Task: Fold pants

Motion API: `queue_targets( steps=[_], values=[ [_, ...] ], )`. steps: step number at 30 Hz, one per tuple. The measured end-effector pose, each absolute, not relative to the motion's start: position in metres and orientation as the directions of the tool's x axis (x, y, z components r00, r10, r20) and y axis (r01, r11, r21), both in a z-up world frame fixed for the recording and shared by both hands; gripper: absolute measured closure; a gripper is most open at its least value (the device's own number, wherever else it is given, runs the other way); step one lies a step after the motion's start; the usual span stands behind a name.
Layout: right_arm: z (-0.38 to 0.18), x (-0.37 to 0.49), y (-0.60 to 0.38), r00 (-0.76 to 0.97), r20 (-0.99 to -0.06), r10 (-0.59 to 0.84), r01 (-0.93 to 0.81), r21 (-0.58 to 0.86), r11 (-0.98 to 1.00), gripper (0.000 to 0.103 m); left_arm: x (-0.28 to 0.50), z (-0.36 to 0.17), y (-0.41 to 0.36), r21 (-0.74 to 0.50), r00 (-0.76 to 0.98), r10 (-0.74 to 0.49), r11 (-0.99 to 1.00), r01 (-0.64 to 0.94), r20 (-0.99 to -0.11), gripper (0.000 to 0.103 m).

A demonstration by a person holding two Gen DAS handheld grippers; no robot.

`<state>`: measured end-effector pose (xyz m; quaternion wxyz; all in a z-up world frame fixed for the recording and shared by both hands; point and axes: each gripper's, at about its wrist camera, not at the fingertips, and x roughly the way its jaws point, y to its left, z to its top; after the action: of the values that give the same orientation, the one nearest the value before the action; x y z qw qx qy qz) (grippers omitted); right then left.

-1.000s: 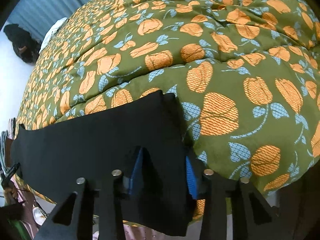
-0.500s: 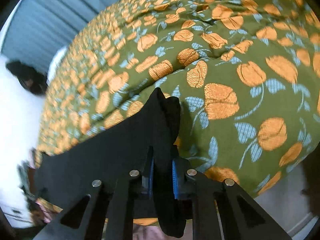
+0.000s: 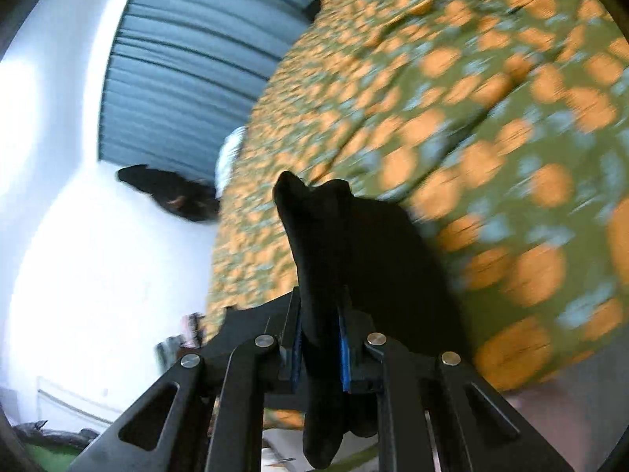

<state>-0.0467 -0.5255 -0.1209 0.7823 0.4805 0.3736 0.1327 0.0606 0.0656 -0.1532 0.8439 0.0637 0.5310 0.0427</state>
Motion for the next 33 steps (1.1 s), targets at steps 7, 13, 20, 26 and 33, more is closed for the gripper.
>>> queue_targets(
  steps=[7,13,20,26,33],
  values=[
    [-0.145,-0.002,-0.391,0.612,-0.358,0.705,0.062,0.911,0.408,0.089,0.055,-0.153,0.070,0.127,0.447,0.115,0.992,-0.002,-0.887,0.015],
    [-0.154,0.054,-0.266,0.507,-0.357,0.784,-0.002,0.909,0.416,0.089,0.046,-0.149,0.081,0.067,0.462,0.059,0.998,0.000,-0.885,0.015],
    [-0.151,0.091,-0.119,0.381,-0.644,0.664,-0.213,0.637,0.741,0.065,0.036,-0.133,0.114,-0.155,0.492,-0.113,0.987,-0.046,-0.863,0.015],
    [-0.116,0.052,-0.109,0.473,-0.674,0.567,-0.375,0.429,0.822,0.021,0.017,-0.106,0.119,-0.309,0.544,-0.280,0.950,0.039,-0.791,0.015],
    [-0.098,-0.013,-0.185,0.643,-0.683,0.345,-0.239,0.250,0.938,0.012,0.026,-0.091,0.034,-0.340,0.448,-0.469,0.877,0.340,-0.761,0.049]
  ],
)
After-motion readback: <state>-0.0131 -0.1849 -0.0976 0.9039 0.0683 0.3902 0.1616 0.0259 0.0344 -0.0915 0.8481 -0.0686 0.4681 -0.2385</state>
